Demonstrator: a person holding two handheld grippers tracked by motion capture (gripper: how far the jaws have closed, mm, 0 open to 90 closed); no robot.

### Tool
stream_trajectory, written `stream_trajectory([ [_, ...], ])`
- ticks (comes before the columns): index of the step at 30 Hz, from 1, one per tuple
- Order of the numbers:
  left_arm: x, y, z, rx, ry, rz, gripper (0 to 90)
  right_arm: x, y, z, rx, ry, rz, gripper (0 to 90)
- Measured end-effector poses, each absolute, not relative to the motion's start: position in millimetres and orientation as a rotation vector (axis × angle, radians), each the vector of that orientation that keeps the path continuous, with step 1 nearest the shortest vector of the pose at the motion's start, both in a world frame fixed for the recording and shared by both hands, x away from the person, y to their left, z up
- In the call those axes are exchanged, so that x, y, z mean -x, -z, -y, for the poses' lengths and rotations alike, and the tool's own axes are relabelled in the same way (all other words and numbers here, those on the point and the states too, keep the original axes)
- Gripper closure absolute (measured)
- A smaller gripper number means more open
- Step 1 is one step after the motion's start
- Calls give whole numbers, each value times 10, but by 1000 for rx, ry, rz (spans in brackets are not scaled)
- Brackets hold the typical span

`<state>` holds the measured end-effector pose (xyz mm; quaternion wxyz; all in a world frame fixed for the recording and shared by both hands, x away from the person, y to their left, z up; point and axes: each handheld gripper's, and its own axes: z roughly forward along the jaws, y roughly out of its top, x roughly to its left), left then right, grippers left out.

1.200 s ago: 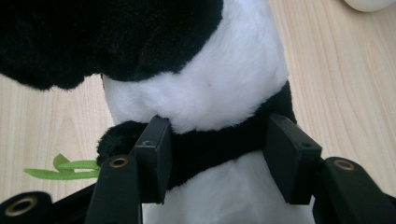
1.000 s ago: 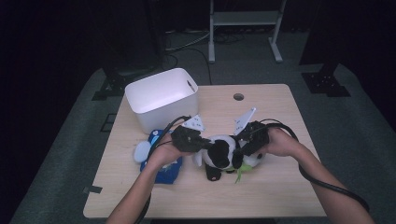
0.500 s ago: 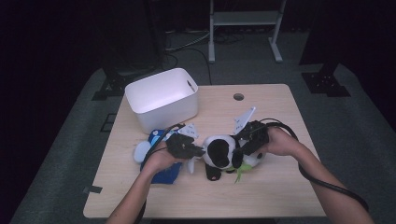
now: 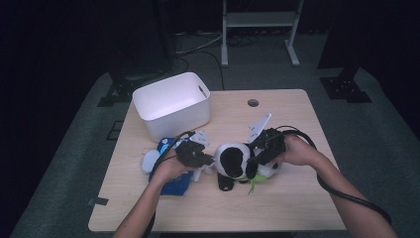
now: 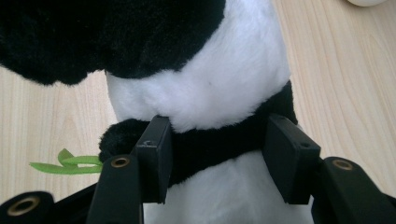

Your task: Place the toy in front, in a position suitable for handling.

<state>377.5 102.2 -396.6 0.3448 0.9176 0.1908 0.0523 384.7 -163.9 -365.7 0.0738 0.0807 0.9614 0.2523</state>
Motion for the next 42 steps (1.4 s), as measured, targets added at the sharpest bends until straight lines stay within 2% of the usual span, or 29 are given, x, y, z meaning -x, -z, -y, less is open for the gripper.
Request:
stream_trajectory([
  [19, -3816, 3562, -935, -2296, -215, -451, 837, -3815, 3662, 1644, -240, -761, -2885, 453],
  [42, -3870, 4025, -949, -2395, -156, -533, 838, -3821, 3662, 1636, -232, -757, -2887, 454],
])
